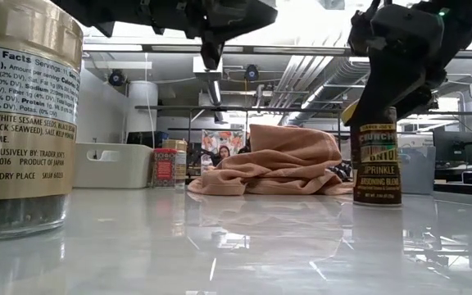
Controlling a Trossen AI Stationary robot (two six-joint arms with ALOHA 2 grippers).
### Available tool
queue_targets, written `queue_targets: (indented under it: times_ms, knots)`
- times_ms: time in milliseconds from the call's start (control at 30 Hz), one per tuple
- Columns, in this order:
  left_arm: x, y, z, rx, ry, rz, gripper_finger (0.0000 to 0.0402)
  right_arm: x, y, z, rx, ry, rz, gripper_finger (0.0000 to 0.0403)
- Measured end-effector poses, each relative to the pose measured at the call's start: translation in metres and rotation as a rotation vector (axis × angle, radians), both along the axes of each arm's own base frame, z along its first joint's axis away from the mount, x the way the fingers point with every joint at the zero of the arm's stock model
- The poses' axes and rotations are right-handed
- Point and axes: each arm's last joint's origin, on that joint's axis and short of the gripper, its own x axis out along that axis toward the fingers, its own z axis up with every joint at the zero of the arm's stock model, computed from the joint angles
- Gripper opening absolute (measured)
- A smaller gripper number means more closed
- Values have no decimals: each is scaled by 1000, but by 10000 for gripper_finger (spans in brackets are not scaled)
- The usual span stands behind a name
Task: Sort spices by type
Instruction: Put the yellow seasoning bottle into the black bin
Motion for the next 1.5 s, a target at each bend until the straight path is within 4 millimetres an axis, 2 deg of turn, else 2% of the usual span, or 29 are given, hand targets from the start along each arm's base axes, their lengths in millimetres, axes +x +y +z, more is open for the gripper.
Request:
queue_targets:
  times_ms: [267, 567, 700, 867, 1067, 1300, 1367, 1500]
  knots:
    - [-26, 16, 24, 93, 123, 57, 0, 13, -9, -1, -21, -39, 32, 221]
    - [-68, 25, 47, 135, 264, 153, 0, 60, -19, -18, 27, -217, 126, 217]
    - [-72, 19, 48, 116, 274, 145, 0, 74, -21, -19, 15, -200, 199, 217]
    - [-57, 5, 32, 107, 252, 119, 0, 85, -22, -12, -28, -161, 288, 217]
    - [-34, -14, -16, 11, 134, 63, 0, 84, -25, -11, -33, -105, 314, 217]
    - [-19, -17, -58, -3, 216, 75, 0, 83, -25, -12, -27, -97, 314, 217]
    - [-19, -16, -64, -13, 254, 82, 0, 83, -25, -12, -25, -97, 313, 217]
    - [-20, -18, -62, -1, 256, 79, 0, 83, -25, -12, -23, -96, 312, 217]
